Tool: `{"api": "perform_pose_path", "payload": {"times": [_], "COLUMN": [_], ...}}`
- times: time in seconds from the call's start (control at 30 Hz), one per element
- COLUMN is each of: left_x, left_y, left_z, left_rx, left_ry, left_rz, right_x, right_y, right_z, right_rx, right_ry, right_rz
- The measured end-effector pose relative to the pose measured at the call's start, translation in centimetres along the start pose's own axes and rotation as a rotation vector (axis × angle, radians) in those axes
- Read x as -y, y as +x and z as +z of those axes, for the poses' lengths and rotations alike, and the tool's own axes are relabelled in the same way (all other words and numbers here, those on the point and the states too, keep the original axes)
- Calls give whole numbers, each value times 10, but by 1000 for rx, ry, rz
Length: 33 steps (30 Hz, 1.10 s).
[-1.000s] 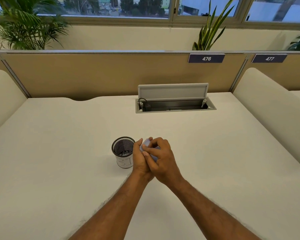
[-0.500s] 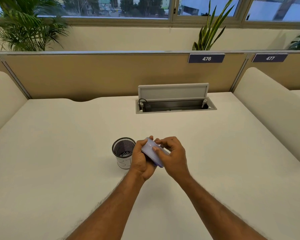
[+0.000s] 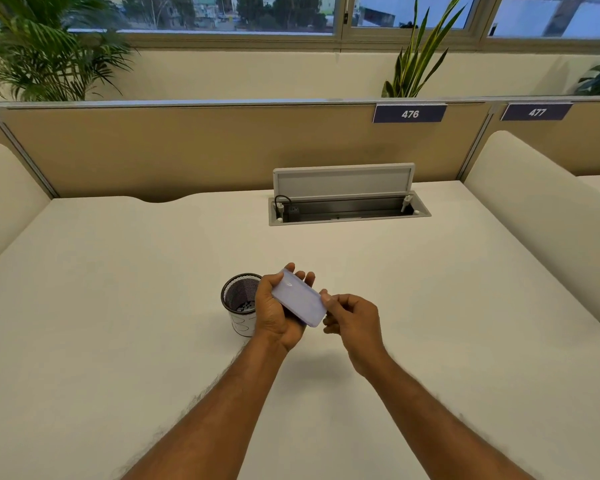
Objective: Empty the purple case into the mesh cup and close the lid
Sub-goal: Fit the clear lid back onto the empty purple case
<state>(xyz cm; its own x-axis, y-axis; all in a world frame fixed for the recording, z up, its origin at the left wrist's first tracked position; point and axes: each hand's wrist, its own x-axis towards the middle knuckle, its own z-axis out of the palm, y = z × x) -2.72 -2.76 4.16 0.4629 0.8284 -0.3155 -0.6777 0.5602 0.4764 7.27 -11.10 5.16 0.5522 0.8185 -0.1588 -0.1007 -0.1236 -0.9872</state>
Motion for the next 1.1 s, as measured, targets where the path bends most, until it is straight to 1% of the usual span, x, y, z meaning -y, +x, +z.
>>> {"api": "perform_pose_path", "payload": {"times": [0.07, 0.1, 0.17, 0.23, 0.3, 0.43, 0.53, 0.67, 0.77, 0.87, 1.0, 1.1], "left_x": [0, 1, 1, 0, -1, -2, -1, 1, 2, 1, 3, 7], "left_y": [0, 1, 2, 1, 2, 2, 3, 4, 5, 4, 0, -4], "left_z": [2, 3, 3, 5, 5, 4, 5, 7, 9, 9, 10, 9], "left_rx": [-12, -24, -34, -33, -50, -92, -118, -137, -152, -175, -169, -135], "left_ry": [-6, -3, -7, -25, -32, -24, -34, -37, -19, -5, 9, 34], "left_rz": [-1, -4, -2, 8, 18, 28, 25, 28, 41, 51, 34, 12], "right_x": [-1, -1, -3, -7, -12, -20, -21, -21, -18, -13, -6, 2], "right_y": [-2, -2, -5, -9, -13, -12, -10, -9, -9, -9, -9, -8], "right_z": [0, -1, -2, 0, 1, 0, 0, 2, 3, 3, 8, 13], "right_rx": [-33, -60, -98, -64, -47, -162, -176, -226, -233, -172, -14, 8], "right_ry": [-84, -151, -307, -417, -513, -720, -834, -926, -948, -969, -981, -1000], "right_rz": [-115, -206, -451, -636, -742, -1042, -1186, -1284, -1310, -1263, -1167, -1169]}}
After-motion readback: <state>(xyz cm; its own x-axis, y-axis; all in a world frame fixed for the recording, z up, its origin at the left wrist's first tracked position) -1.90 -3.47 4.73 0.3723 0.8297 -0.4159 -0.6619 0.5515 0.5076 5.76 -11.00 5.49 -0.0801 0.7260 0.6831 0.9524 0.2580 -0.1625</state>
